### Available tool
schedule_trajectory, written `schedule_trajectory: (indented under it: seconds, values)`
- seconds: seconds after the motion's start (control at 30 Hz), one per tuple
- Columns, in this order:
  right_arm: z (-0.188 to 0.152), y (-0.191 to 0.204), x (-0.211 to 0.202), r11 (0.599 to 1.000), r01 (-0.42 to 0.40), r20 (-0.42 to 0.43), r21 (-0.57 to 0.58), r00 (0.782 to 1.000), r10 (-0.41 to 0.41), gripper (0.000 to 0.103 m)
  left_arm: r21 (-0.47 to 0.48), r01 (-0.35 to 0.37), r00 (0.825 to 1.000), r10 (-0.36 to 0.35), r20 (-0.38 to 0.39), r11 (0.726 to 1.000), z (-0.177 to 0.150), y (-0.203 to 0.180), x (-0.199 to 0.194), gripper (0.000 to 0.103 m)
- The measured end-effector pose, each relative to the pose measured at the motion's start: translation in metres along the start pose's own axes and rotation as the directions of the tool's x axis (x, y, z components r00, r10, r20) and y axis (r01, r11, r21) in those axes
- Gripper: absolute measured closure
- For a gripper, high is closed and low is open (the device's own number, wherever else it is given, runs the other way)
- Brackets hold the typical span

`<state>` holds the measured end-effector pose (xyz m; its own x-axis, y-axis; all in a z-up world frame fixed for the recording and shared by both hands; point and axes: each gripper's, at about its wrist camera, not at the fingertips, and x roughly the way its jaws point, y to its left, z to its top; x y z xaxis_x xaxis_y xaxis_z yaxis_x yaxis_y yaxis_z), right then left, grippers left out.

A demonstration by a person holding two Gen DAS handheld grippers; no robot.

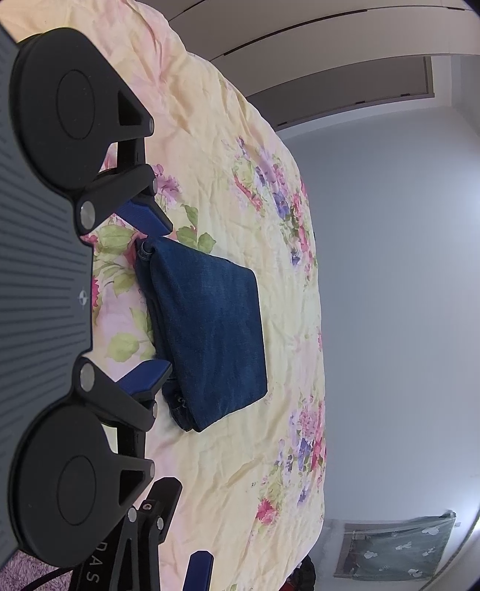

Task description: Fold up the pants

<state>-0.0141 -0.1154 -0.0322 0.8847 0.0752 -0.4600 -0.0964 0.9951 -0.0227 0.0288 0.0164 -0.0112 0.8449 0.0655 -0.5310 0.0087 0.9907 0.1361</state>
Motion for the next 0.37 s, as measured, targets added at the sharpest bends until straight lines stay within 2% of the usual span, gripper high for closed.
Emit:
schedule_trajectory:
  seconds: [0.37]
  values:
    - [0.0000, 0.0017, -0.0010, 1.000, -0.004, -0.002, -0.003, 1.000, 0.004, 0.022, 0.005, -0.009, 1.000, 0.009, 0.015, 1.000, -0.0011, -0.0009, -0.0005, 0.015]
